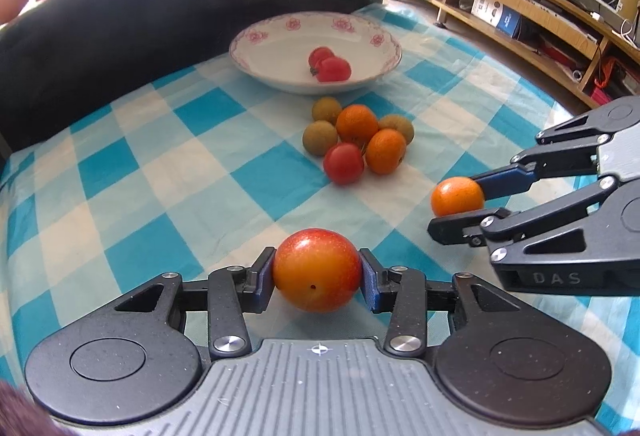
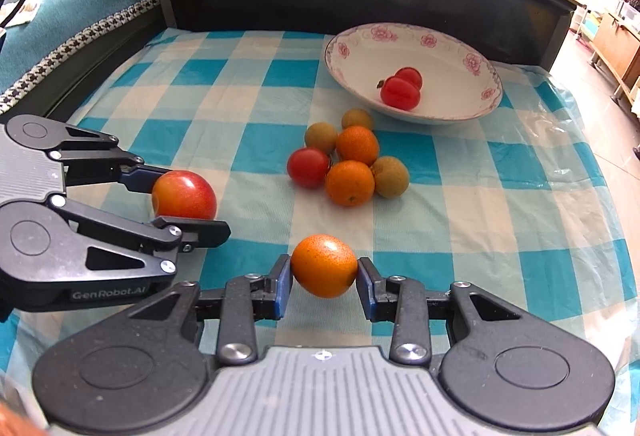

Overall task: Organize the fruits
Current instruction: 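Carry the large tomato and the orange over the white bowl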

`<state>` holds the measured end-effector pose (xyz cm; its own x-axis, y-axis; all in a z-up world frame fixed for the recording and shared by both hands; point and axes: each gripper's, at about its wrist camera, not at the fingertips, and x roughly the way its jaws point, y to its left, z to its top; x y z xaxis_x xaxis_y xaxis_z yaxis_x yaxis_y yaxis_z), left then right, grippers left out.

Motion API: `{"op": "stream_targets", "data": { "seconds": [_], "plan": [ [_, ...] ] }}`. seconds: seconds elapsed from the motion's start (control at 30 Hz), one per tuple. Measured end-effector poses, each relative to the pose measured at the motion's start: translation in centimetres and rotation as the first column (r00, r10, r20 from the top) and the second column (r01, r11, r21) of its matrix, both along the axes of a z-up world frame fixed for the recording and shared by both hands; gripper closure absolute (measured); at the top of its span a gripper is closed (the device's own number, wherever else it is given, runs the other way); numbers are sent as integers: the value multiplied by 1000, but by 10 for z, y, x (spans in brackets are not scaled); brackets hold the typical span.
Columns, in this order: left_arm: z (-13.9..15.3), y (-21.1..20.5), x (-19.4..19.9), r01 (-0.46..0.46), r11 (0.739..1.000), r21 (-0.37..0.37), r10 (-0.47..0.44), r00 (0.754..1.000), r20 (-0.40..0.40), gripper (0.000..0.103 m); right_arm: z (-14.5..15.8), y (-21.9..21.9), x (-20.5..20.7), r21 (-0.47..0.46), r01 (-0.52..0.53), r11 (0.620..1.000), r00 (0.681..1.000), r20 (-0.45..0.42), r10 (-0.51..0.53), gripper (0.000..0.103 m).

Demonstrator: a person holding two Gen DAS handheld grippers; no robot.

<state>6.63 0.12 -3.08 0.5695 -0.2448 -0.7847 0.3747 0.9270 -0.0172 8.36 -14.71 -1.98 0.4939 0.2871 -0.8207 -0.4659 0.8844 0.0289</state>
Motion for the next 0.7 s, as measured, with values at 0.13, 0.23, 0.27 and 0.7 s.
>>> {"op": "stream_targets", "data": {
  "seconds": [0.13,0.23,0.27,0.7],
  "plan": [
    [6,0,7,-21,999,-29,21,1000,9,52,4,-1,4,5,12,1000,1000,13,-12,65],
    [11,-1,13,-26,999,-35,27,999,27,52,8,-2,10,13,25,1000,999,28,-25,65],
    [13,-2,16,-28,999,-40,29,999,33,52,10,-2,12,16,28,999,999,34,-29,65],
    [32,-8,41,-58,996,-61,63,995,83,53,26,-2,32,34,64,997,995,80,-66,65]
  ]
}}
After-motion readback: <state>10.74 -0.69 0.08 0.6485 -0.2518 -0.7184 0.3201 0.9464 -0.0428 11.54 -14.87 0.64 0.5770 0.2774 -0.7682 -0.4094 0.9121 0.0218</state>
